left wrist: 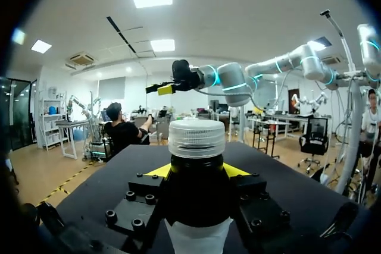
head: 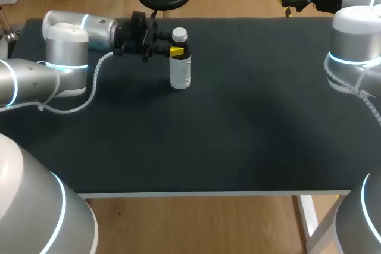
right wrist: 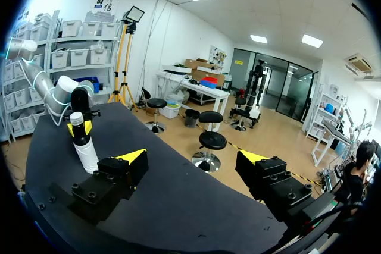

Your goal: Unscrew the bottle cap

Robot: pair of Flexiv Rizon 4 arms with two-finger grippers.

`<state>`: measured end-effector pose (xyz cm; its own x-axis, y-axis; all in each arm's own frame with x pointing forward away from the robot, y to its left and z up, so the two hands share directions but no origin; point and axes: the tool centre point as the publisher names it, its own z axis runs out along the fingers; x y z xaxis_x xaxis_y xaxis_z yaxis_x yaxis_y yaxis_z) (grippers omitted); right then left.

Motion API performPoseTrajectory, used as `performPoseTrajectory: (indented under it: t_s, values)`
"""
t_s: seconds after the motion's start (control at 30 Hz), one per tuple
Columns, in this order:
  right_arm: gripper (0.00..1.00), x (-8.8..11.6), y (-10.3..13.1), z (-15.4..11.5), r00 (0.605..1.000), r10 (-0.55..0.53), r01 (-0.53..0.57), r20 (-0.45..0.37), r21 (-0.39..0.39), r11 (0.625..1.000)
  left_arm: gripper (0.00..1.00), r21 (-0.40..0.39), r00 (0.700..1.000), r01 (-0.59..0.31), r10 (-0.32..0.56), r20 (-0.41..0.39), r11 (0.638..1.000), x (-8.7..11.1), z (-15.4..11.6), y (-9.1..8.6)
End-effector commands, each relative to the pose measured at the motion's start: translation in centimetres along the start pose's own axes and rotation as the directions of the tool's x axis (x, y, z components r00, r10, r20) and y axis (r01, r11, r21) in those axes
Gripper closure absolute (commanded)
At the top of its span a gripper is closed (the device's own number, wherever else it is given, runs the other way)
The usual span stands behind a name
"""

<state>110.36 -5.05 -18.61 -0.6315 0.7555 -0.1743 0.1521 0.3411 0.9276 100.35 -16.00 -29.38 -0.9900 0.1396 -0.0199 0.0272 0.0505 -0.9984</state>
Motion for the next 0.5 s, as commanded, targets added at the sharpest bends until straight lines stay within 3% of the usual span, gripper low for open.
performPoseTrajectory:
  t_s: [0.03,0.3,0.33,0.4,0.43,0.5]
  values:
    - [0.00,0.0,0.0,0.0,1.000,0.000,0.000,0.000,0.001,1.000,1.00,-0.010,1.000,-0.005,0.005,0.005,1.000,0.8,-0.6,-0.2]
    - [0.00,0.0,0.0,0.0,1.000,0.000,0.000,0.000,0.001,1.000,1.00,-0.013,1.000,-0.009,0.009,0.003,1.000,1.3,0.1,-0.2]
    - [0.00,0.0,0.0,0.0,1.000,0.000,0.000,0.000,0.001,1.000,0.94,-0.012,1.000,-0.006,0.006,0.004,1.000,1.3,0.2,-0.1]
    - [0.00,0.0,0.0,0.0,1.000,0.000,0.000,0.000,0.001,1.000,0.08,-0.007,1.000,-0.003,0.003,0.005,1.000,1.3,0.5,-0.1]
    - [0.00,0.0,0.0,0.0,1.000,0.000,0.000,0.000,0.001,1.000,0.00,-0.005,1.000,-0.002,0.002,0.006,1.000,1.3,0.6,-0.1]
    - [0.00,0.0,0.0,0.0,1.000,0.000,0.000,0.000,0.001,1.000,0.00,0.000,1.000,0.000,0.000,0.009,1.000,1.3,0.8,-0.1]
